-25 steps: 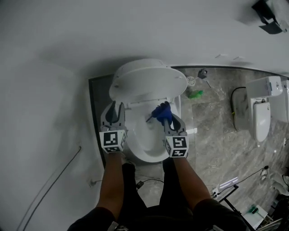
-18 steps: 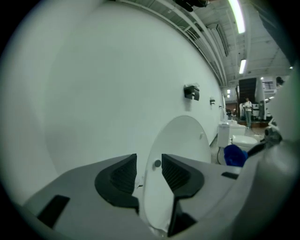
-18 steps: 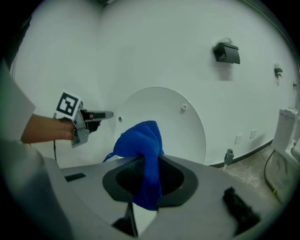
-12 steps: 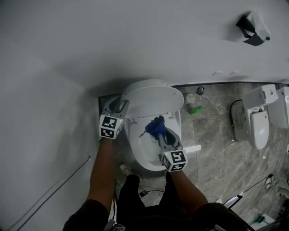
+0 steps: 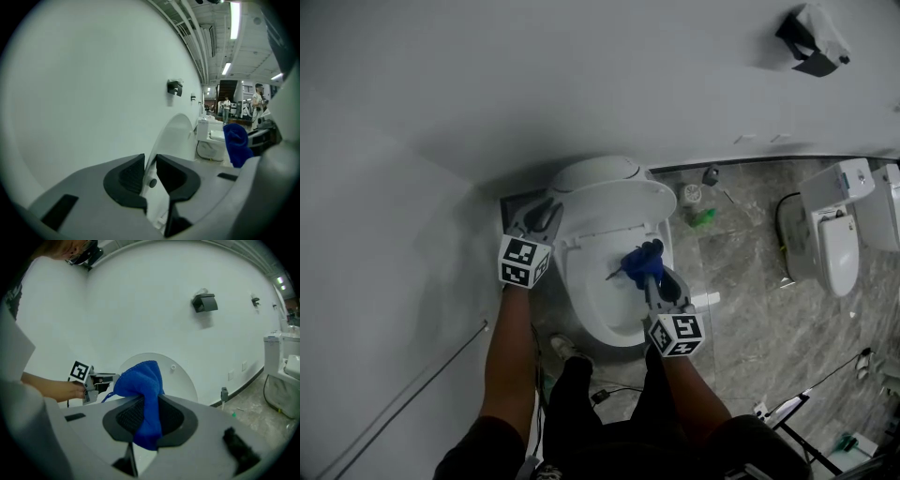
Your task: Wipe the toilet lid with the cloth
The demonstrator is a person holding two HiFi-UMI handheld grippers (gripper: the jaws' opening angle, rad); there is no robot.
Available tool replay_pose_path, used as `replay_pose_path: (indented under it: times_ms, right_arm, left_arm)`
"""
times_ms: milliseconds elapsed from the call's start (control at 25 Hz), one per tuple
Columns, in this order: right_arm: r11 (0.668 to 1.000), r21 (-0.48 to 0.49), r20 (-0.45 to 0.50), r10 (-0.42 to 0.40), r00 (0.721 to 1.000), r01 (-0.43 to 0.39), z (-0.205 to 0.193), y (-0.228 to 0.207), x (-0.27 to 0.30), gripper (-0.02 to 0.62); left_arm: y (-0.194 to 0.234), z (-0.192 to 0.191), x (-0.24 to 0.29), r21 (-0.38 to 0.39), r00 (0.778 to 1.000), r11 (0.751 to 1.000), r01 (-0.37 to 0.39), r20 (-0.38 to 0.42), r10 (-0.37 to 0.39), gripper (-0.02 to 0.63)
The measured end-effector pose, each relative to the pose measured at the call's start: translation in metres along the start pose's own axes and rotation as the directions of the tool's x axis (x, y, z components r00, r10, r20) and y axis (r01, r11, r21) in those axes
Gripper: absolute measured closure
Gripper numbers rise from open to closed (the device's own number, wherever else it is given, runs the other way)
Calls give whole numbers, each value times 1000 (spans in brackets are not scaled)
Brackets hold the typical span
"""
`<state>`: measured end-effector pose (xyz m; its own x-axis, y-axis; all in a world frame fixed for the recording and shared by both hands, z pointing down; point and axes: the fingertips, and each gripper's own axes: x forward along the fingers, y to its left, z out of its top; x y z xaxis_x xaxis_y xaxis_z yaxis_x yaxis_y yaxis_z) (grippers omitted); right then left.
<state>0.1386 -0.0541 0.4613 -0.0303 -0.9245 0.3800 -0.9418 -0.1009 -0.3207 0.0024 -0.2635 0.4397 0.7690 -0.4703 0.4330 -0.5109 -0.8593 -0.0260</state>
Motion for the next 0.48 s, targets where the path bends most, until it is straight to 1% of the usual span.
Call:
replay_pose_path:
  times_ms: [120, 280, 400, 480]
  right_arm:
    - [998, 45, 36, -56, 998, 54, 10, -12, -15, 528]
    - [990, 77, 120, -123, 985, 114, 40, -18, -40, 528]
    - [987, 82, 171, -151, 974, 139, 65, -14, -62, 528]
    - [984, 65, 195, -177, 965, 167, 77, -9, -76, 528]
  left_arm:
    - [-20, -6, -17, 22, 999, 999, 43, -18, -42, 525]
    - [-47, -19, -39, 76, 989, 988, 132, -74, -126, 535]
    - [-66, -26, -55, 144, 979, 971, 189, -109, -174, 544]
    - [-80, -32, -66, 193, 969, 953, 234, -127, -212, 549]
